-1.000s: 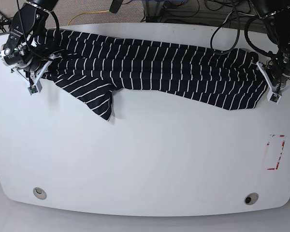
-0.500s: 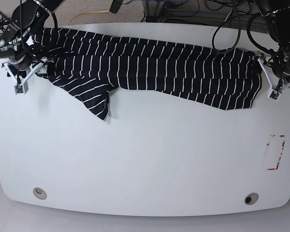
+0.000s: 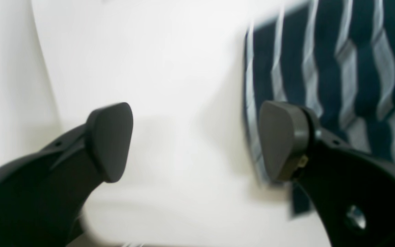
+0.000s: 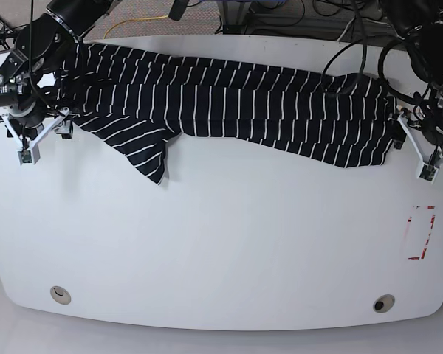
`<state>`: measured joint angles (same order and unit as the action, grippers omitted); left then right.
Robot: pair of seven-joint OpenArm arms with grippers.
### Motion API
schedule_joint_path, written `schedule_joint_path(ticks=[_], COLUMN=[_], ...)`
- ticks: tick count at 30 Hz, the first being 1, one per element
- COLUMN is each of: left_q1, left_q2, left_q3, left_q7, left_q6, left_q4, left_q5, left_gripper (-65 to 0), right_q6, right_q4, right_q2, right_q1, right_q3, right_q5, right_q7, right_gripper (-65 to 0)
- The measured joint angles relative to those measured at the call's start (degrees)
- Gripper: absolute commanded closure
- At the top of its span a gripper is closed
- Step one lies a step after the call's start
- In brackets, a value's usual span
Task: Fold the T-shirt properly
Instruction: 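Regrasp the folded shirt with both grippers and tuck its loose sleeve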
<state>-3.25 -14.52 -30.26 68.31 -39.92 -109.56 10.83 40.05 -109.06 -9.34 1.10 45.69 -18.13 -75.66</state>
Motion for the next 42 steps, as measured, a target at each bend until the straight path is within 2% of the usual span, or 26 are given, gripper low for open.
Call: schedule_joint_path(ticks=[5,9,15,22,27,31,33,35,40,42], left_q1=[-0.37,-1.18,-2.12,-2.32,-2.75,-4.02,-4.61,-5.07,-5.16,-5.25], left_q2=[3.45,5.09,8.81,8.79,8.74,7.58,7.06,6.78,6.71,6.69], left_q3=[4.24,6.23,7.34,8.44,6.27,5.86,5.81,5.66,5.66,5.66], left_q7=[0.22,0.02,-0.02,-0.66,-2.84,-6.16,-6.29,-6.23,-6.27,-6.27], left_q6=[-0.04,-0.22,-0.04,-0.02,-0.02,-0.02,-0.04,-0.02,-0.02,-0.02], left_q4=[0.55,0.94,1.36,3.93,8.24,10.36,10.69,10.78,10.8,10.82], left_q5=[-0.28,0.83,-1.18,-4.94,-6.19,-6.69,-6.54,-6.84,-6.78,-6.8], left_gripper=[-53.1,-53.1,-53.1,-53.1,-53.1,-53.1,-53.1,-53.1,-53.1,-53.1], right_q6=[-0.13,-0.13,-0.15,-0.15,-0.15,-0.24,-0.15,-0.11,-0.15,-0.17], right_q4=[2.84,6.93,17.88,30.62,31.15,31.17,31.17,31.19,31.26,31.28], right_q2=[0.11,1.38,1.92,2.05,2.38,2.73,3.52,3.85,3.1,3.08], right_q1=[-3.08,-6.25,-8.5,-13.68,-13.62,-12.68,-11.87,-11.41,-11.21,-11.15], right_q3=[-4.09,-8.59,-9.16,-9.35,-9.86,-15.23,-17.11,-17.59,-17.55,-17.53], right_q5=[-0.15,-3.39,-1.7,-2.69,-3.28,-9.27,-11.23,-12.26,-10.93,-10.82], right_q7=[-1.07,0.63,2.21,4.48,3.8,3.63,3.61,4.09,4.96,5.16], right_gripper=[-44.5,-44.5,-44.5,-44.5,-44.5,-43.9,-39.8,-32.5,-6.5,0.0])
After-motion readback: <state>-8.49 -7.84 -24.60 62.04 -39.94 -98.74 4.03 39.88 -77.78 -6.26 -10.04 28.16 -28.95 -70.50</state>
